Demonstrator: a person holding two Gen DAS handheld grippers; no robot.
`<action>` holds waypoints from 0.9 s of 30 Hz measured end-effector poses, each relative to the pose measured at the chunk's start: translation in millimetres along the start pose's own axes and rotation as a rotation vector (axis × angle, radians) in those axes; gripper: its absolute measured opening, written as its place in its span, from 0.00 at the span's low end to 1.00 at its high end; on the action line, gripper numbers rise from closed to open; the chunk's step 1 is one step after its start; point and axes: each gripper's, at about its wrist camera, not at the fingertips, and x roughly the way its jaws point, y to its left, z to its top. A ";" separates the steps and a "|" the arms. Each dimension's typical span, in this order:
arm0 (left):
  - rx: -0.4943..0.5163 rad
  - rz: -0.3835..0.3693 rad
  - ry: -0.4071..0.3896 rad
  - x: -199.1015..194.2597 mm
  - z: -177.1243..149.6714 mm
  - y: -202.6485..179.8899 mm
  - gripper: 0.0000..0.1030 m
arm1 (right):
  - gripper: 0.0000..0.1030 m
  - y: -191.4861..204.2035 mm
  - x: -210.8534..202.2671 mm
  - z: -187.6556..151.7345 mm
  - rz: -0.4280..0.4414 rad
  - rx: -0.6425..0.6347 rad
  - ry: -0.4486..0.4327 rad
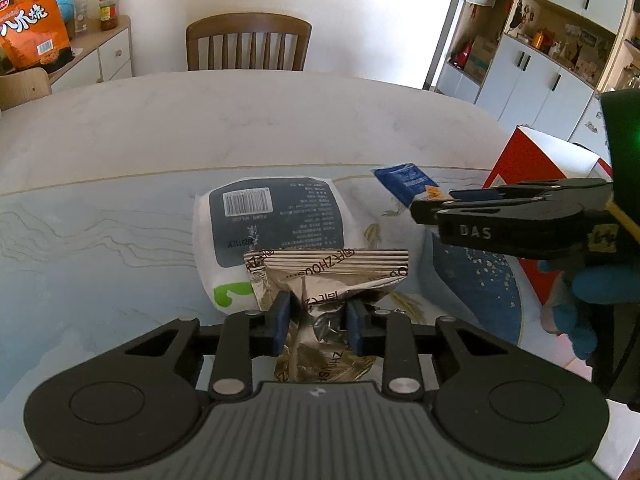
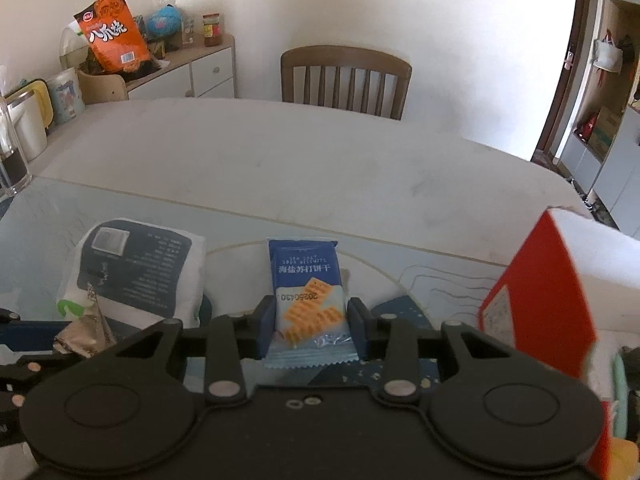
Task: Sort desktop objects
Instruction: 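Grasp the gold foil packet with left tool while right tool grasps the blue cracker packet, then carry the gold foil packet and blue cracker packet with both tools over the red box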
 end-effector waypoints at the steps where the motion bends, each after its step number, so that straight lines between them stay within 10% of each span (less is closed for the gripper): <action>1: 0.001 -0.001 -0.002 -1.4 0.0 -0.5 0.26 | 0.37 -0.6 -3.1 0.0 -0.001 0.002 -0.005; 27: 0.007 -0.005 -0.093 -66.2 7.3 -20.7 0.23 | 0.37 -14.4 -101.5 -9.6 0.015 0.041 -0.060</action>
